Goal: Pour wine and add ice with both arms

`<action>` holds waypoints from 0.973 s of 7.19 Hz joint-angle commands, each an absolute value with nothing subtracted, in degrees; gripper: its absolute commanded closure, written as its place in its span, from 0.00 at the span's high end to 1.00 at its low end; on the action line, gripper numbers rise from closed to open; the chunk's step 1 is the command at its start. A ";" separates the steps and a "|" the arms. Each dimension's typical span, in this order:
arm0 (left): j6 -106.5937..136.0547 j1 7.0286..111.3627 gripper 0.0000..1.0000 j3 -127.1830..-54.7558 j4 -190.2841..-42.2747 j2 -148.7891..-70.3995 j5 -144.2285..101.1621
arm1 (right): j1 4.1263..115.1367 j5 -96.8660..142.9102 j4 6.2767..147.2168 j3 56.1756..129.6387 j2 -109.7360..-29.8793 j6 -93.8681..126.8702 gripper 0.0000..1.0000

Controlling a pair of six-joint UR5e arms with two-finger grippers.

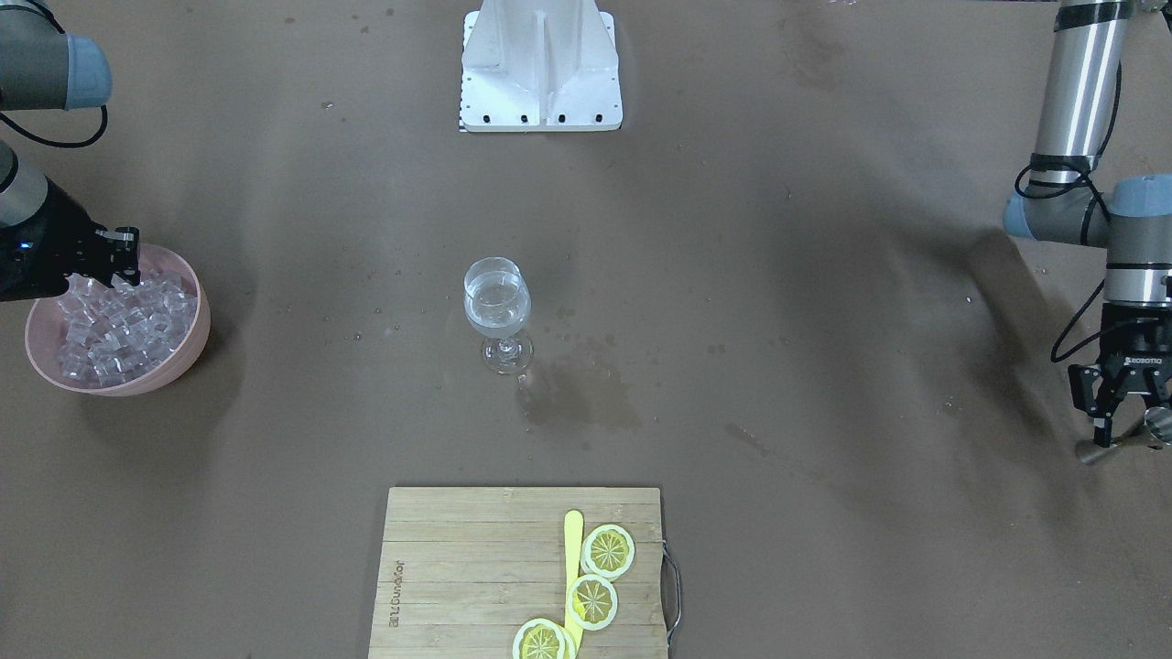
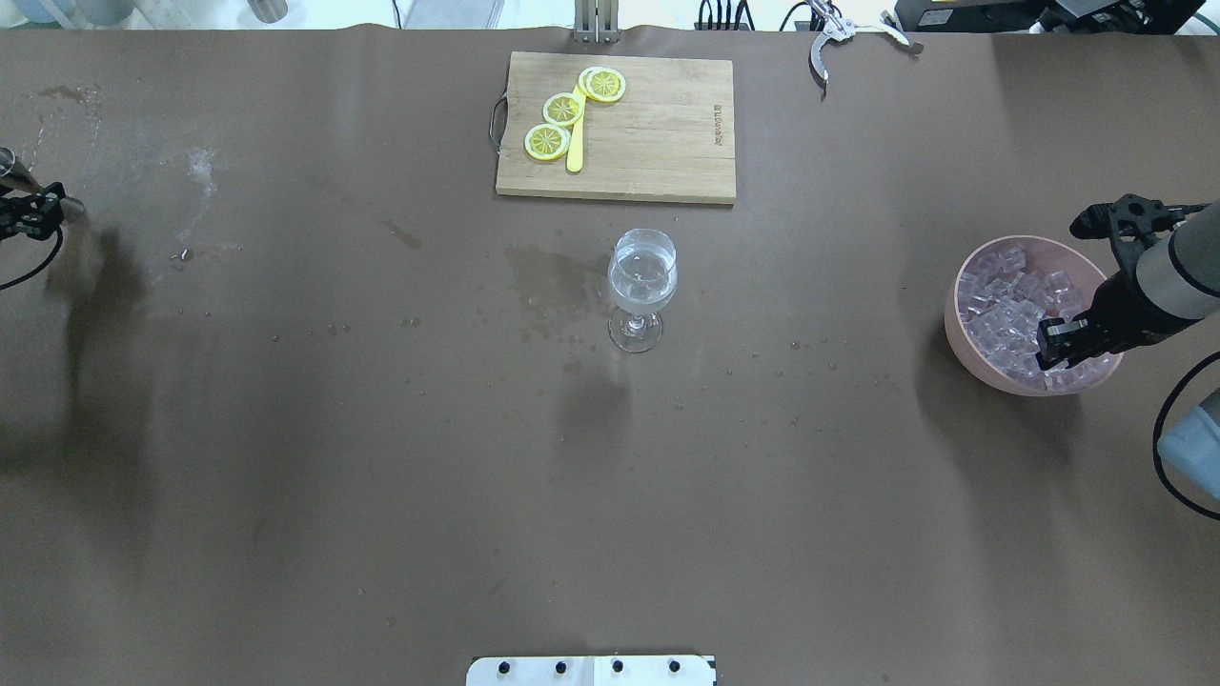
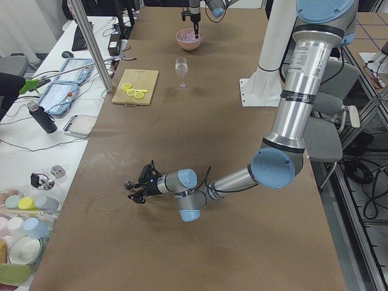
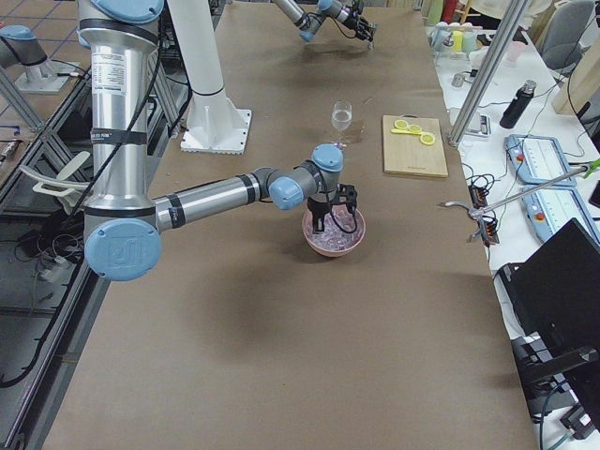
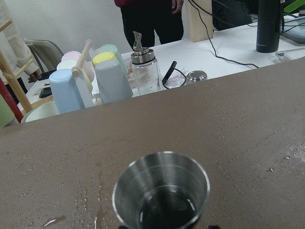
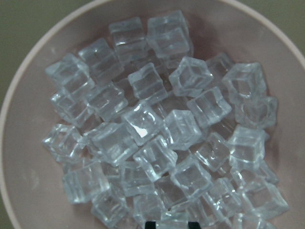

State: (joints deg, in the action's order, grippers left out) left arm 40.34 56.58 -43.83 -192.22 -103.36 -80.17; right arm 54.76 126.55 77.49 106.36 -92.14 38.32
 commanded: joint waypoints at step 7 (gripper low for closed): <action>40.43 55.72 0.53 -41.92 -192.30 -104.41 -77.96 | 60.97 131.56 86.60 109.05 -86.95 38.58 0.00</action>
State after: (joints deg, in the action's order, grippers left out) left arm 40.42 55.78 -41.95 -192.28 -104.30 -78.17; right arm 58.20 129.72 81.28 106.90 -89.32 38.55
